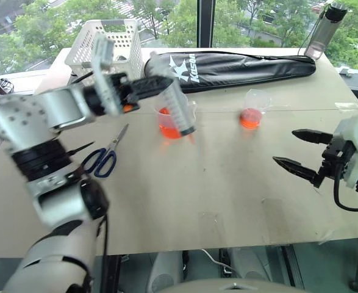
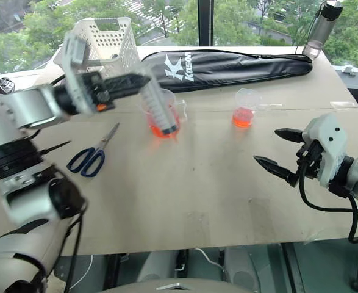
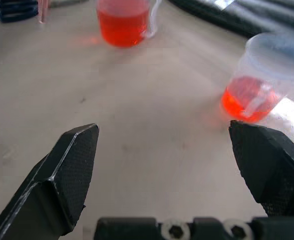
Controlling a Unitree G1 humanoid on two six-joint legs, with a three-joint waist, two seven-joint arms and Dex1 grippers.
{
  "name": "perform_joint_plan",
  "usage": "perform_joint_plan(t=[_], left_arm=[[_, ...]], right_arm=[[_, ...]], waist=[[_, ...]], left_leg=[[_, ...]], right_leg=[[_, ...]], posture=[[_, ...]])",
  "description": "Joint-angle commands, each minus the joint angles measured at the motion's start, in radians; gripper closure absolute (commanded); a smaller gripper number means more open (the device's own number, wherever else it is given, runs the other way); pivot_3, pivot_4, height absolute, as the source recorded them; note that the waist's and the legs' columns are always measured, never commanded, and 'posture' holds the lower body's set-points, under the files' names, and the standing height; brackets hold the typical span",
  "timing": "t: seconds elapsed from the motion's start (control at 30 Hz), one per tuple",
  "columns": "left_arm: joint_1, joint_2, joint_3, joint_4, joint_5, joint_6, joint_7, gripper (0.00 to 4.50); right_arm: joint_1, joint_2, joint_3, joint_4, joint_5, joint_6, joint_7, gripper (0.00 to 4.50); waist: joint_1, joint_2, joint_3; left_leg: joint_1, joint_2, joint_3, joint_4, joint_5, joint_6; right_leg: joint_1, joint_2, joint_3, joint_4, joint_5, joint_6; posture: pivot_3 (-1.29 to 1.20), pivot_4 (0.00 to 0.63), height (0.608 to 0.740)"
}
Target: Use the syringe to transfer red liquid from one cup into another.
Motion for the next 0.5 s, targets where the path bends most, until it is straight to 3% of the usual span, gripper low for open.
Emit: perform_joint_plan(t=[0.03,0.13,0.5], left_arm=[[0.057,0.168,-0.058,0.018,-0.073,0.002,-0.061,2.96],[0.084,0.240,-0.119,0.064,-0.033,0.002,-0.084,2.96],[0.068,0.152,-0.310,0.193,0.228,-0.099,-0.099,2.96]], right_arm=[[0.046,-0.024,-0.048,-0.059,0.017,-0.072,0.082,0.00],[0.095,-0.024,-0.057,-0.083,0.011,-0.160,0.164,0.00],[0.169,0.038,-0.072,-0.151,0.026,-0.317,0.190,0.00]], waist=[[0.005,0.000,0.000],[0.024,-0.001,0.000],[0.029,-0.002,-0.001]], left_leg=[[0.001,0.000,0.000,0.000,0.000,0.000],[0.008,-0.001,-0.003,0.000,0.000,0.001],[0.009,-0.001,-0.012,0.000,-0.001,0.001]], right_leg=[[0.001,0.000,0.000,-0.001,0.000,0.000],[0.012,-0.001,-0.004,-0.005,0.000,0.000],[0.020,-0.001,-0.011,-0.012,0.000,0.000]], posture=[[0.00,0.150,0.724],[0.00,0.150,0.724],[0.00,0.150,0.724]])
